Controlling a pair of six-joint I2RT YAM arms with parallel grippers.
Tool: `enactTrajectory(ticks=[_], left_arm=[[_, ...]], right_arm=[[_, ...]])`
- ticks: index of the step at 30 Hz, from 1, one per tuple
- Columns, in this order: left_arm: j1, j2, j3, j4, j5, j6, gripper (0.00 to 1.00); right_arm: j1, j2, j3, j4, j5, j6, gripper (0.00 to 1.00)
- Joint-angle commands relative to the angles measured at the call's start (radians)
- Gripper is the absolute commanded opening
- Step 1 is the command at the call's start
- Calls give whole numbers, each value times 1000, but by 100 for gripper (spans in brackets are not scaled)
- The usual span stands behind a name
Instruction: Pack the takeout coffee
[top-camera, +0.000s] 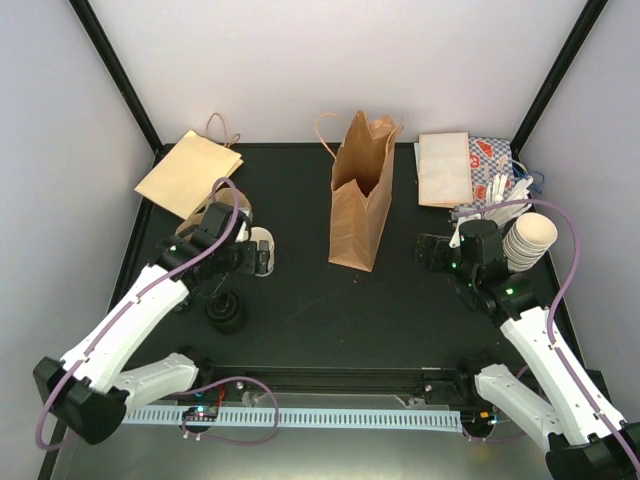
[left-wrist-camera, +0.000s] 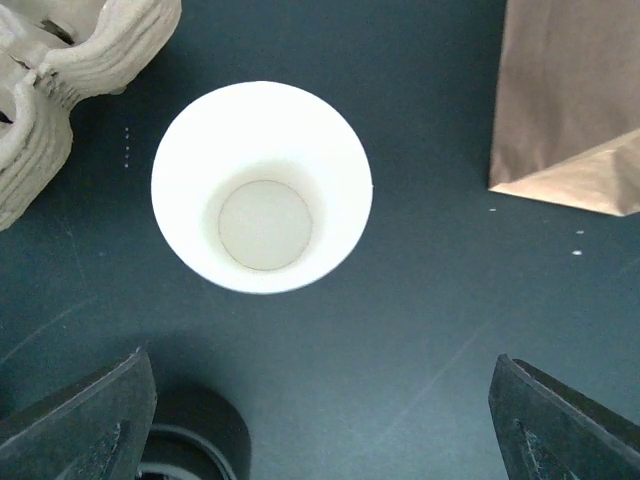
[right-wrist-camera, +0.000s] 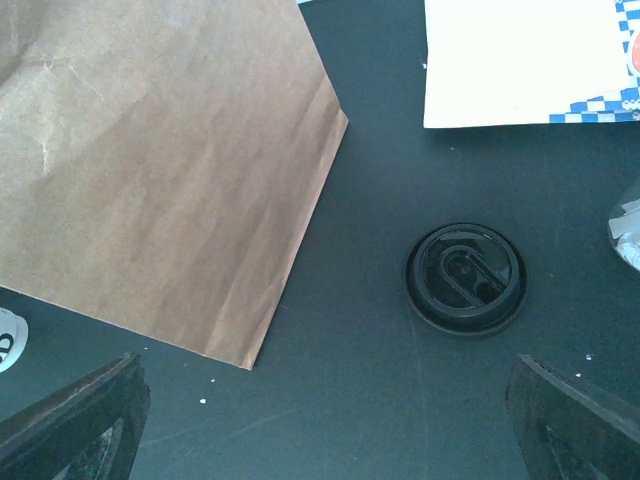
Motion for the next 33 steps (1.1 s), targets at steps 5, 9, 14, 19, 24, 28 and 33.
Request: enactTrajectory(ticks=[5,9,14,19,24,28,33], left_arm=[[142,112,15,62,40,67,83],[209,128,23,83,80,78,80],[327,155,48,122,63,83,77],[447,211,84,194,89,21,73],[512,347,112,270,119,-83,86],[566,490,196,241,172,-173,90],[586,638,283,230,187,-244,90]], right_arm=[[3,-9,-13,-2,-47,-7,100],[4,-4,-16,-14,-80,9,100],[4,16,-18,-14,-101,12,100],[4,33,-18,-2,-142,8,100],[4,36,-20,-6,-169,-2,100],[4,18,-26,-13,-166,-6,100],[4,-12,-29,-16,-156,-1,100]])
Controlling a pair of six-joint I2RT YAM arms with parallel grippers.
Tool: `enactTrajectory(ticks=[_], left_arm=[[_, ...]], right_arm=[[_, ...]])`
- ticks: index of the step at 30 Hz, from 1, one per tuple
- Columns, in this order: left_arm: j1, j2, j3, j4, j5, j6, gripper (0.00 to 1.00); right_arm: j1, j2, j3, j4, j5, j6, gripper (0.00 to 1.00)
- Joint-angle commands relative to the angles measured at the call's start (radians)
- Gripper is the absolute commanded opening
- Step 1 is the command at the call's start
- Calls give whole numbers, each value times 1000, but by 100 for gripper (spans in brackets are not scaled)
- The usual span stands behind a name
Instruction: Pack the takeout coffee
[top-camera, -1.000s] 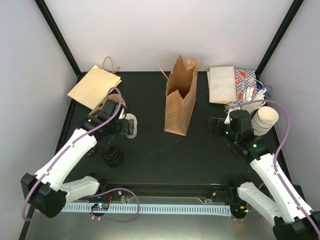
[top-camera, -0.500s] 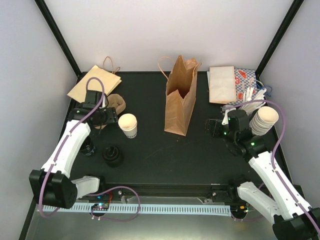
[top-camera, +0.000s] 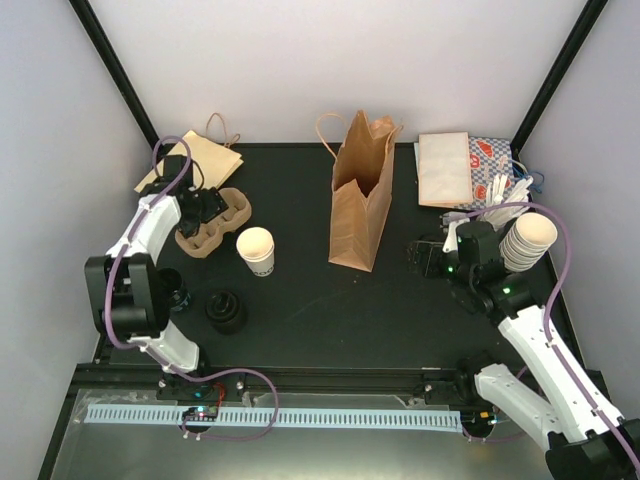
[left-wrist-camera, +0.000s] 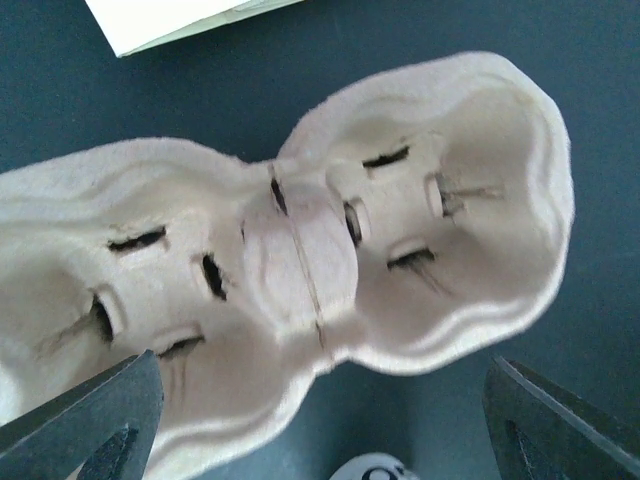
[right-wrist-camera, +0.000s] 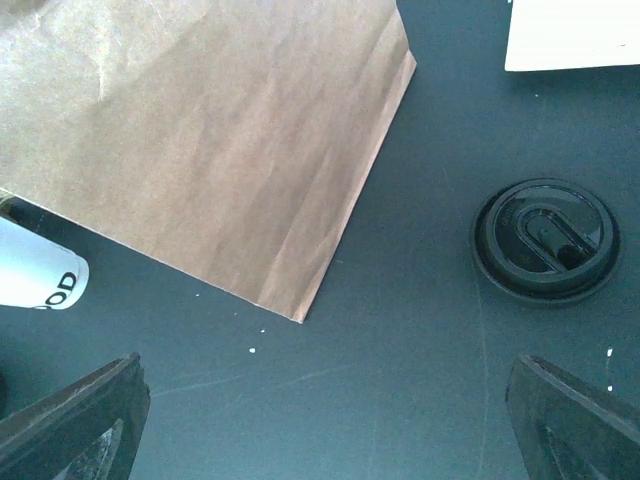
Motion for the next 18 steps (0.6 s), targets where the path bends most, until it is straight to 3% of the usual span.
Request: enactTrajectory(ticks=[1,4,13,18], left_arm=[[14,94,95,3,20,-109,90],[15,144,123,-24,-46,-165,90],[13,238,159,-34,-72,-197,88],[13,272,184,-51,-95,-203,77]], right_arm=[[3,-33,-8,-11,0,-5,100],[4,-42,-6,-14,1,-3,100],[5,-36,-11,-5,-1,-6,100],[4,-31,-12,-2,0,-6,100]])
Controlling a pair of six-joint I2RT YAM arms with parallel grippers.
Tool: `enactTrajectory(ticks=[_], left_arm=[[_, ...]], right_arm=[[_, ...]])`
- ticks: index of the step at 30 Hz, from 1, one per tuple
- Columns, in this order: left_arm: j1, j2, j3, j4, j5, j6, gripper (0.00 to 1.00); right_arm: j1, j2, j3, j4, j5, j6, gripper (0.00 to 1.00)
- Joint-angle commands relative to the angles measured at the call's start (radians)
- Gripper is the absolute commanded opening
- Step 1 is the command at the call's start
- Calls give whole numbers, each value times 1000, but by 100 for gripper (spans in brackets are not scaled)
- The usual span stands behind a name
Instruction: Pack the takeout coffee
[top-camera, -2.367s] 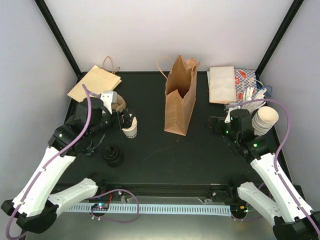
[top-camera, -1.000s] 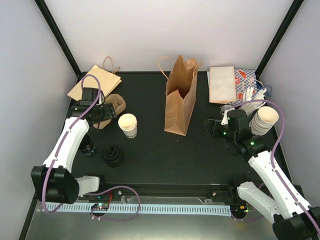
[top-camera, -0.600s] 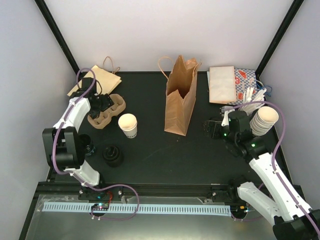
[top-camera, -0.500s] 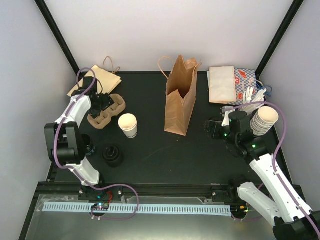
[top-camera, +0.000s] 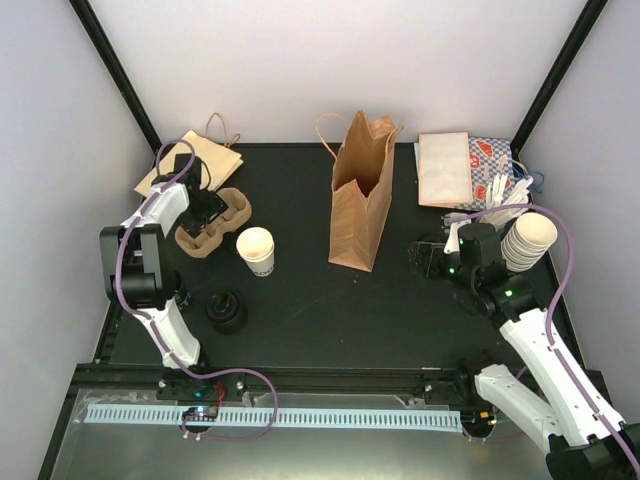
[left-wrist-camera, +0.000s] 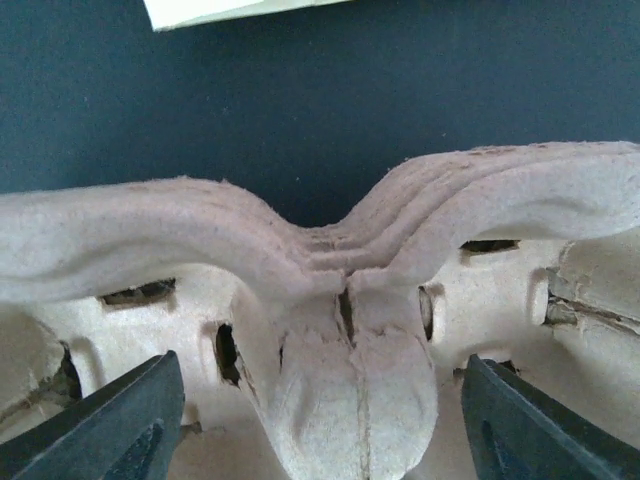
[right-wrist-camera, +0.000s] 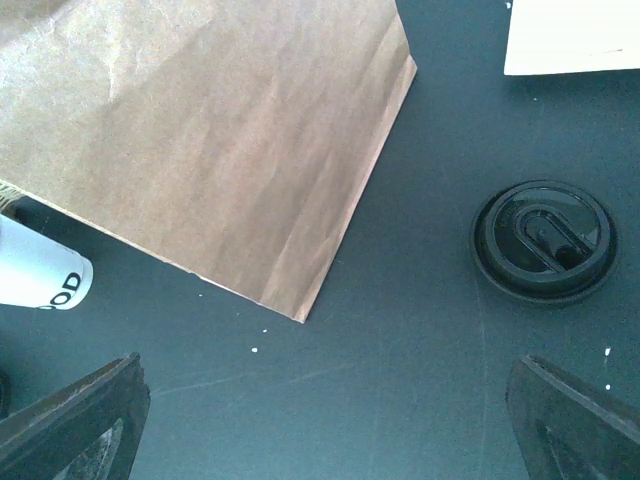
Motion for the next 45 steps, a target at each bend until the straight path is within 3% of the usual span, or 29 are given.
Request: enactTrajectory(ticks=[1,6,16,29,35,40,42,45], left_arm=[[2,29,63,-31,-29,-18,73],[1,4,65,-44,-9,-2,43],[-2,-159,-8,-38,34,13,35],[-13,-257,-81,-8,100,117,41],[-4,-222,-59,-27,130,143,49],[-3,-208,-52,-22,169,164,50],[-7,-224,-70,20,214,229,54],[-21,-231,-71,67,402,413,66]], right_arm=[[4,0,-9,8,-1,-5,100],[4,2,-8,7,3,-5,100],[4,8,-7,12,2,-6,100],[3,11,-7,17,-51,-19,100],[3,38,2,16,-93,-30,100],[4,37,2,9,-92,-34,100],[4,34,1,7,-90,-34,100],[4,33,2,6,-91,-34,100]])
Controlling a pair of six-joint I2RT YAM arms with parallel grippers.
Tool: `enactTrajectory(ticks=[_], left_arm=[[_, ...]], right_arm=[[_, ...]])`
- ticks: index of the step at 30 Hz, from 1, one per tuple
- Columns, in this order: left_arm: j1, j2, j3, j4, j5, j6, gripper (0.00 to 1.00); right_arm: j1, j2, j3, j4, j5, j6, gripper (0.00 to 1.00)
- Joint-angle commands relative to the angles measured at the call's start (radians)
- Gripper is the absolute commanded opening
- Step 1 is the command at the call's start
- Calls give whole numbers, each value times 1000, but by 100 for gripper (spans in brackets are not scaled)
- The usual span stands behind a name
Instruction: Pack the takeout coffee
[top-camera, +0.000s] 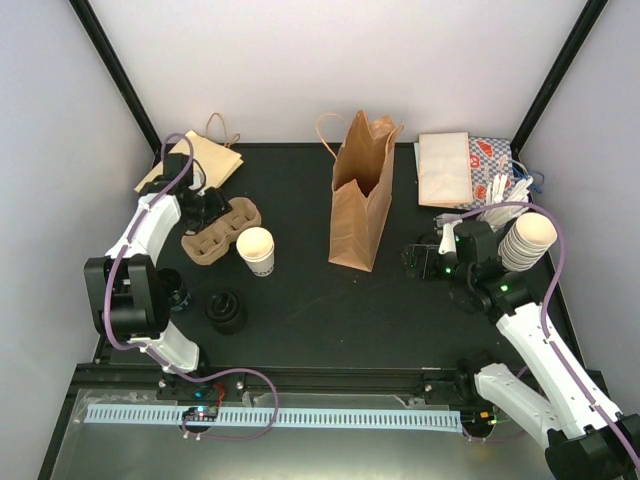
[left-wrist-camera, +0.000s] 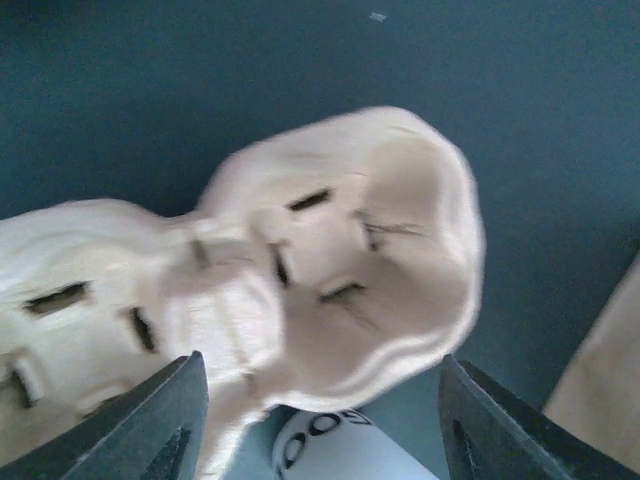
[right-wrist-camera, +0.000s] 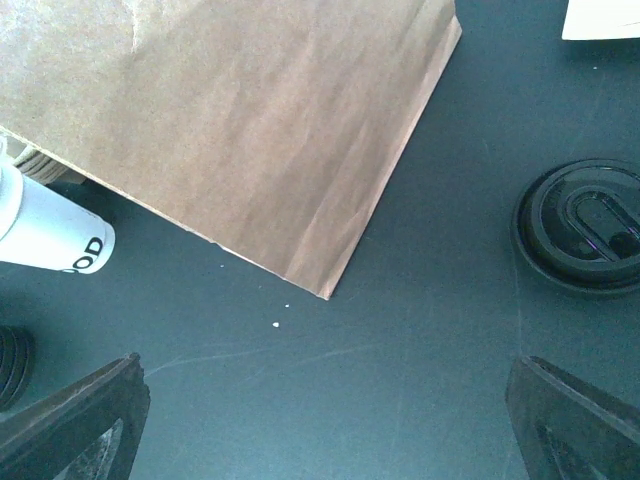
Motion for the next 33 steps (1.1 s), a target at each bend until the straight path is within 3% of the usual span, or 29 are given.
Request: enactTrajectory(ticks=[1,5,13,21,33], left_arm=[[-27,-19,26,67,211,250,68],[-110,-15,78,20,32,368,74],[-187,170,247,-88,18,396,73],[-255,340,430,-223,-64,417,63],[-263,378,415,-259,-108,388,53]], right_arm=[[4,-7,5,6,-11,-11,100],[4,2,15,4,-15,-16,100],[4,18,26,8,-33,-22,100],[5,20,46,-11,-19,-34,100],[4,25,37,-6,-20,-30,100]])
